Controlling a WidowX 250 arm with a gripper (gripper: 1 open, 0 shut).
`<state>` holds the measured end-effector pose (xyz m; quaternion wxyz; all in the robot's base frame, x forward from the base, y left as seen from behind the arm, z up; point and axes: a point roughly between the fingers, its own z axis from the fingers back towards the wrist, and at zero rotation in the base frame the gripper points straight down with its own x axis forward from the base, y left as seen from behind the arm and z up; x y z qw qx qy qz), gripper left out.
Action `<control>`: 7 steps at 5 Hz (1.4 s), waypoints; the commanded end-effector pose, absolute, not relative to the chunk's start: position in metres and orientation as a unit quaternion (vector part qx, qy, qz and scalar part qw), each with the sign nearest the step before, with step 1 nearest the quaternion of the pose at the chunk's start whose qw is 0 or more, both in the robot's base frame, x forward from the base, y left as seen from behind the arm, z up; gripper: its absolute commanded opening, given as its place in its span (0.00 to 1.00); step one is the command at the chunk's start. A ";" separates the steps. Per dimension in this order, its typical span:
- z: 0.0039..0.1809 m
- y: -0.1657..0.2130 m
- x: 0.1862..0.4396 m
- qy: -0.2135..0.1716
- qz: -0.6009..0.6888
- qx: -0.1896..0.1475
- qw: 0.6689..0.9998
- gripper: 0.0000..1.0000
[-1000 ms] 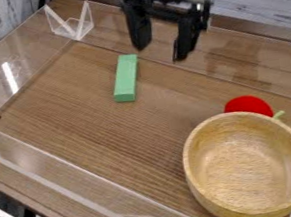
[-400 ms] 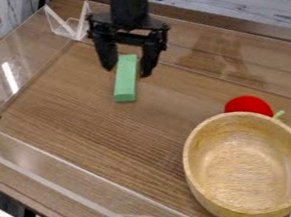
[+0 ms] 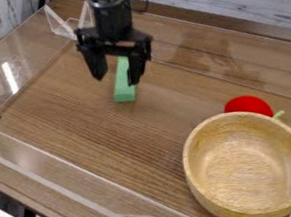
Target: Put the green block in the brown bowl
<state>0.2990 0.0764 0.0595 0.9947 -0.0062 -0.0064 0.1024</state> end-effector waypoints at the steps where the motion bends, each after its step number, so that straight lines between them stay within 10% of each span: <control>1: 0.056 0.074 0.312 -0.042 0.119 -0.009 0.992 1.00; 7: 0.047 0.068 0.339 -0.075 0.108 -0.009 0.991 1.00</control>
